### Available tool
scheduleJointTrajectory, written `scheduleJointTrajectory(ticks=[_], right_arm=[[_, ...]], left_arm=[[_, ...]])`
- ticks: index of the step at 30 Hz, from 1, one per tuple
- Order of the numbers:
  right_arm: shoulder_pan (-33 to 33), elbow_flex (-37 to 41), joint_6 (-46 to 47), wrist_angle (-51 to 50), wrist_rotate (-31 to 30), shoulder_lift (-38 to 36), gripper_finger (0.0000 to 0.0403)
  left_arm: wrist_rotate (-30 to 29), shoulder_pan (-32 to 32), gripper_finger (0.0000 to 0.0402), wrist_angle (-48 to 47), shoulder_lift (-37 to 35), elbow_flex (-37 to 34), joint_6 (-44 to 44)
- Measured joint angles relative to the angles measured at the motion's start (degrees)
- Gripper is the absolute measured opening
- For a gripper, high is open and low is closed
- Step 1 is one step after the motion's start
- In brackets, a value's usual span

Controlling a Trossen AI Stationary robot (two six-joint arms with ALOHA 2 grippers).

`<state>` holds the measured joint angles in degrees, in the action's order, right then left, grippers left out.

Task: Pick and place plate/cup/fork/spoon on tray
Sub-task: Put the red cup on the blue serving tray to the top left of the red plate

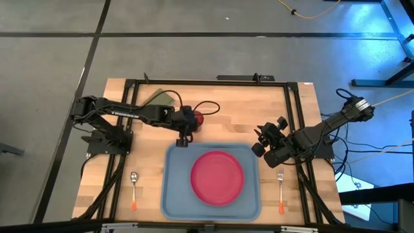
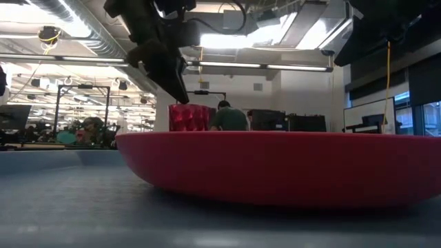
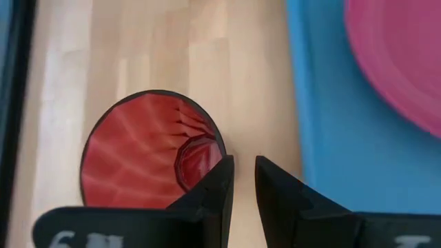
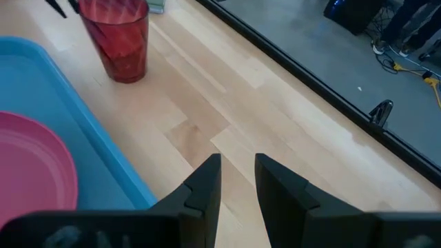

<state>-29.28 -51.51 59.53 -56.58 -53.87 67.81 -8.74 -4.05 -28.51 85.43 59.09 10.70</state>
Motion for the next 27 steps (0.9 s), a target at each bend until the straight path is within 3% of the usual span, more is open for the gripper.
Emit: scheduleJointTrajectory(ticks=[4, 14, 21, 27], right_arm=[[0.0, 0.0, 0.0, 0.0, 0.0, 0.0, 0.0094], [0.0, 0.0, 0.0, 0.0, 0.1, 0.0, 0.0094], [0.0, 0.0, 0.0, 0.0, 0.7, 0.0, 0.0094], [0.0, 0.0, 0.0, 0.0, 1.2, 0.0, 0.0094]], left_arm=[[-2.6, 0.0, 0.0054, 1.2, 0.1, -0.1, 0.0], [-2.8, 0.0, 0.0054, 2.7, 0.1, -0.1, 0.3], [-7.1, 0.0, 0.0054, -0.6, 0.1, -0.1, 0.5], [-6.8, 0.0, 0.0054, -1.7, 0.1, -0.1, 0.4]])
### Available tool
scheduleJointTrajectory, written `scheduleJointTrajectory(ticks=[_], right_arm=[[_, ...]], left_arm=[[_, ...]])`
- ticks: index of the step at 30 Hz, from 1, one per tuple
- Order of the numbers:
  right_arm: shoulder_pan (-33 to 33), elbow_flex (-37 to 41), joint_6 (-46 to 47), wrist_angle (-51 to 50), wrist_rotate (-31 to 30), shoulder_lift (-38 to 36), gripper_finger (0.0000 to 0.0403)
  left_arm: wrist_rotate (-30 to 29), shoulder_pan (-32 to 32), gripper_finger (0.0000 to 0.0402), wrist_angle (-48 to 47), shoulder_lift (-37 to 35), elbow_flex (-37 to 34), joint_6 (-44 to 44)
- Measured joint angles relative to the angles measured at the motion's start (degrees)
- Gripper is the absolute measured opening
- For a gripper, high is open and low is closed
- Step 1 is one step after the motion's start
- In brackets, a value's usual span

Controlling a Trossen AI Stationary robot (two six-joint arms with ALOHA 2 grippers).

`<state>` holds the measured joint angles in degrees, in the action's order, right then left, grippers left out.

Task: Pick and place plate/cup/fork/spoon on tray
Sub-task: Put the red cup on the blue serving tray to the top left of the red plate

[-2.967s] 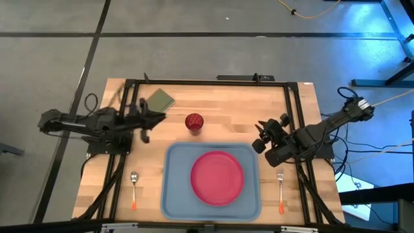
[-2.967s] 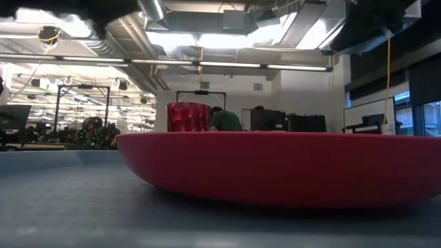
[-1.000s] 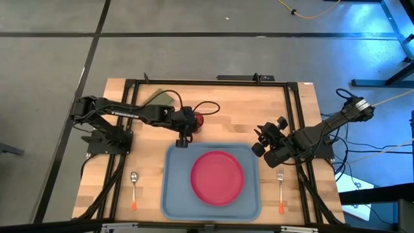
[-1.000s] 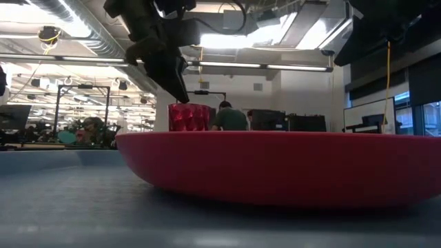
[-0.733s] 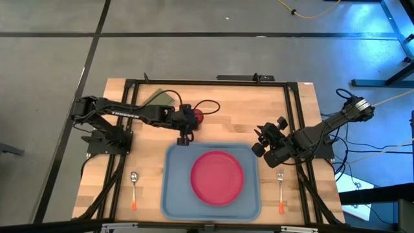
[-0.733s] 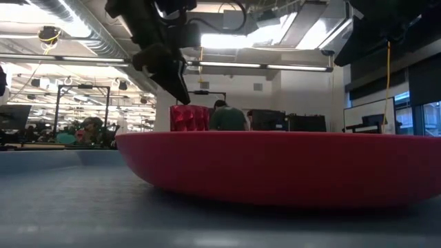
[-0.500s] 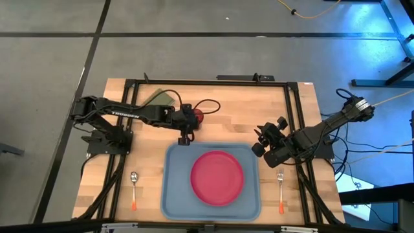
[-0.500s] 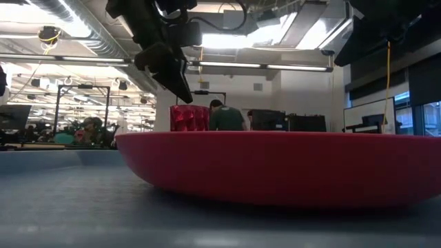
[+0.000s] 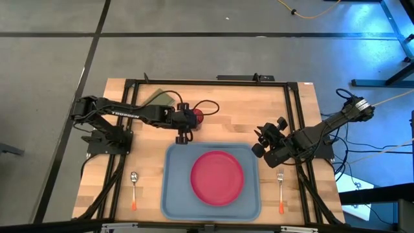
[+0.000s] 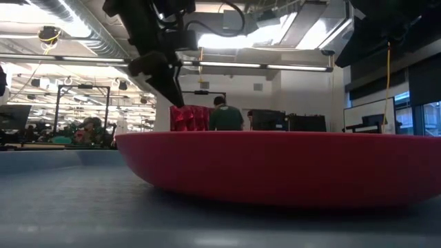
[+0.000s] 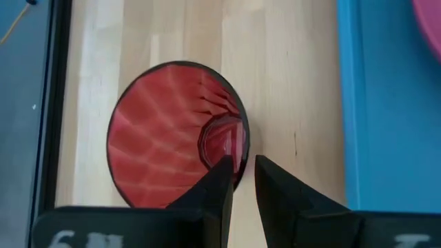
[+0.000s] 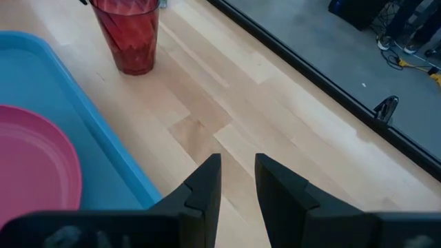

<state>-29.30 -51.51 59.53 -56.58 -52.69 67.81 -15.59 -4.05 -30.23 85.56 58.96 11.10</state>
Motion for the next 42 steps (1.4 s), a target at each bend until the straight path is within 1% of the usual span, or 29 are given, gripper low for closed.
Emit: scheduleJointTrajectory(ticks=[6, 13, 21, 24, 27, 32, 34, 38, 40, 42], right_arm=[[0.0, 0.0, 0.0, 0.0, 0.0, 0.0, 0.0094], [0.0, 0.0, 0.0, 0.0, 0.0, 0.0, 0.0094], [0.0, 0.0, 0.0, 0.0, -0.1, 0.0, 0.0094], [0.0, 0.0, 0.0, 0.0, -0.1, 0.0, 0.0094], [0.0, 0.0, 0.0, 0.0, -0.1, 0.0, 0.0094], [0.0, 0.0, 0.0, 0.1, -0.1, 0.0, 0.0094], [0.0, 0.0, 0.0, 0.1, -0.1, 0.0, 0.0094], [0.0, 0.0, 0.0, 0.1, -0.1, 0.0, 0.0094], [0.0, 0.0, 0.1, 0.2, -0.1, 0.0, 0.0094], [0.0, 0.0, 0.1, 0.3, 0.0, 0.0, 0.0094]], left_arm=[[0.1, 0.0, 0.0054, -1.7, 0.0, 0.0, -0.5], [2.7, 0.0, 0.0054, -1.9, 0.0, 0.0, -0.4], [2.7, -0.4, 0.0054, -1.7, 0.0, 0.0, 0.1], [2.6, -1.1, 0.0054, -1.6, 0.0, 0.0, 1.9], [2.6, -2.0, 0.0049, -1.2, 0.2, 0.0, 3.6], [3.0, -3.1, 0.0028, -0.4, 3.5, 0.0, 4.6], [2.5, -3.1, 0.0013, -0.2, 4.3, 0.0, 4.7], [-0.8, -1.8, 0.0006, -0.4, 4.0, 0.6, 4.6], [-2.0, -0.7, 0.0005, -1.3, 2.7, 2.5, 4.5], [-2.0, 0.5, 0.0005, -2.2, 1.2, 5.6, 3.8]])
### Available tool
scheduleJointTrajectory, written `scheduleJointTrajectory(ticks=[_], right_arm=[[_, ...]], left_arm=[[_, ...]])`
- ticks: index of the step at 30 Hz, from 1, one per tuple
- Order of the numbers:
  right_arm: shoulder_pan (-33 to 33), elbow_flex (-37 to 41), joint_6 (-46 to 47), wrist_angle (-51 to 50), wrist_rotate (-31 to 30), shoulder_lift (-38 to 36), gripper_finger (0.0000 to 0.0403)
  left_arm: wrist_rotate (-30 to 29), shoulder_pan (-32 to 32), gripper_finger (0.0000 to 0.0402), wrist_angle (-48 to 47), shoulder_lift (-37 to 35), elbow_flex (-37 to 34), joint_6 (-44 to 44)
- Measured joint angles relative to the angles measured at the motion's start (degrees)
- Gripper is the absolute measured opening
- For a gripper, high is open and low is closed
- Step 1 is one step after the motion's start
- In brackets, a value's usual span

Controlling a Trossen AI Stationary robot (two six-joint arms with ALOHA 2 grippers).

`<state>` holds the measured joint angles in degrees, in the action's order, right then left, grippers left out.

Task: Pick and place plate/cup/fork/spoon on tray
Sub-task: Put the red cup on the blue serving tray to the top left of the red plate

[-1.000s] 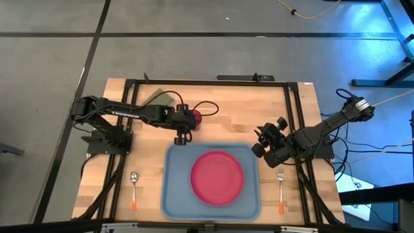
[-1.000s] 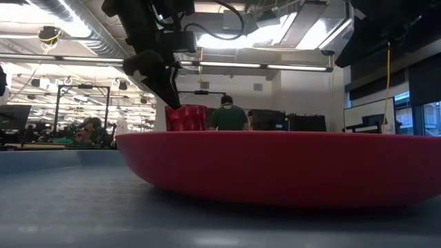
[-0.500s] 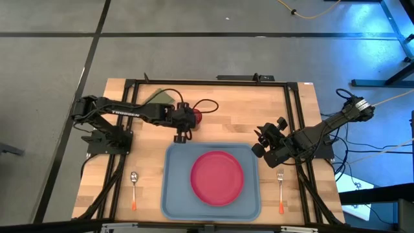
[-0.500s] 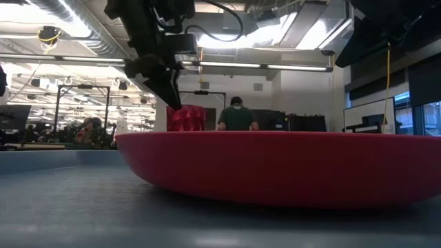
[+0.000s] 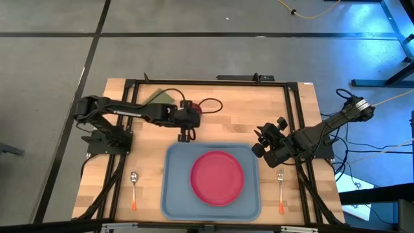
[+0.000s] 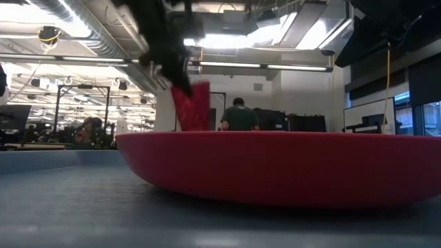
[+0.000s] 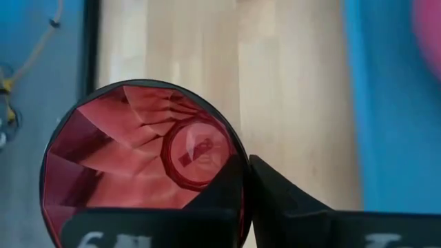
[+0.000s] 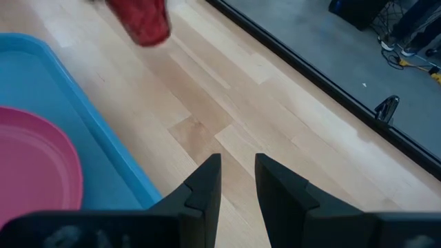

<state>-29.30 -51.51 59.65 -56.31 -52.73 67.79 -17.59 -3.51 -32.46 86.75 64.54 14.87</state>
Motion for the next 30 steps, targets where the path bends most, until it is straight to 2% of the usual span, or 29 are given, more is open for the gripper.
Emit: scheduleJointTrajectory(ticks=[3, 6, 9, 13, 20, 25, 30], right_arm=[[0.0, 0.0, 0.1, 0.0, 0.4, 0.0, 0.0094], [0.0, 0.0, 0.1, 0.1, 1.7, 0.0, 0.0094], [-0.1, 0.0, 0.1, 0.5, 1.8, 0.0, 0.0094], [-0.1, 0.0, 0.1, 1.1, 1.8, 0.0, 0.0094], [-0.1, 0.0, 0.1, 2.5, 1.8, 0.0, 0.0094], [-0.2, 0.0, 0.1, 2.8, 1.8, 0.0, 0.0094], [-0.2, 0.0, 0.1, 3.5, 1.8, 0.0, 0.0094]], left_arm=[[0.2, 2.5, 0.0004, -8.0, -1.3, 5.3, -4.1], [0.8, 5.8, 0.0003, -18.4, -1.7, 11.4, -11.7], [4.4, 10.1, 0.0003, -26.1, -1.7, 14.6, -20.1], [5.1, 17.9, 0.0003, -25.8, -1.7, 14.3, -27.8], [0.7, 28.6, 0.0003, -21.5, -1.6, 8.3, -41.9], [-0.7, 31.8, 0.0003, -12.2, -1.6, 1.4, -46.1], [-0.5, 32.2, 0.0003, -10.6, -1.6, -1.0, -48.9]])
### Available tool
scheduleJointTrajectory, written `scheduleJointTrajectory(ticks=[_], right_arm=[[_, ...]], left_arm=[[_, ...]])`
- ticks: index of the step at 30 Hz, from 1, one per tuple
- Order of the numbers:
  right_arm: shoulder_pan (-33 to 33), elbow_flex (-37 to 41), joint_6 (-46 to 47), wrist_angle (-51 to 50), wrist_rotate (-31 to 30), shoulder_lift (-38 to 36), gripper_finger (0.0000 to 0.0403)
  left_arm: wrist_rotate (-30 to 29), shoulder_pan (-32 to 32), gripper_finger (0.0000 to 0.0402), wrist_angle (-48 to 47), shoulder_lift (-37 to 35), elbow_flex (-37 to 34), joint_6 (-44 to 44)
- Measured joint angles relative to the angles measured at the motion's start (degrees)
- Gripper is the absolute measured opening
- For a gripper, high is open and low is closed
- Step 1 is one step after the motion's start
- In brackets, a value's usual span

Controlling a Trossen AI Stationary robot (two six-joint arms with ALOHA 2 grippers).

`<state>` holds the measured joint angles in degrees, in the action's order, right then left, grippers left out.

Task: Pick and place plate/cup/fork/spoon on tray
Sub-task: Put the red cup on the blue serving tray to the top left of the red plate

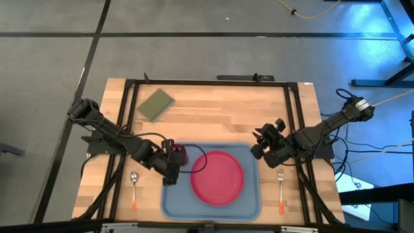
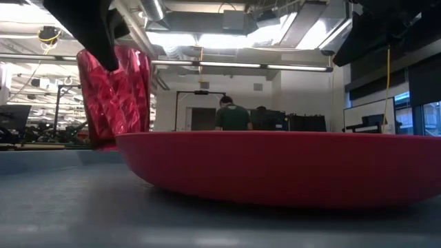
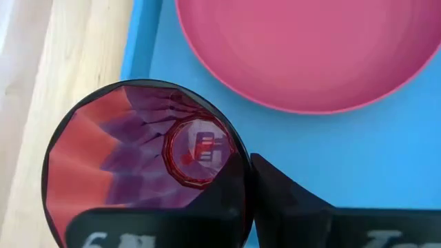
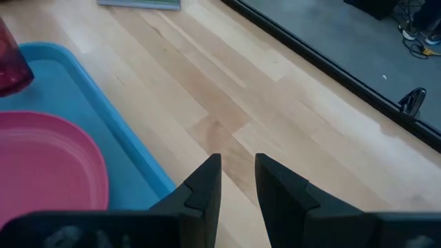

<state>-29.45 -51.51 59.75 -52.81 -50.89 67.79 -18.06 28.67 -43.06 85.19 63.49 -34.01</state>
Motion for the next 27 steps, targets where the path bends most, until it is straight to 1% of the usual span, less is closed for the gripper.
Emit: scheduleJointTrajectory(ticks=[8, 10, 15, 27], right_arm=[[0.0, 0.0, -0.1, 0.4, 0.0, 0.0, 0.0094], [0.0, 0.0, -0.1, 0.4, 0.0, 0.0, 0.0094], [0.0, 0.0, -0.3, 0.4, 0.0, 0.0, 0.0094], [0.0, 0.0, -0.4, 0.3, 0.0, 0.0, 0.0094]], left_arm=[[3.1, 0.0, 0.0003, 1.0, 4.4, -0.2, -0.3], [3.2, 0.1, 0.0008, 1.1, 5.1, -0.1, -0.3], [2.5, -0.4, 0.0023, 0.9, 5.4, 0.1, -0.2], [2.6, -0.8, 0.0029, 0.6, 5.1, 0.8, -0.4]])
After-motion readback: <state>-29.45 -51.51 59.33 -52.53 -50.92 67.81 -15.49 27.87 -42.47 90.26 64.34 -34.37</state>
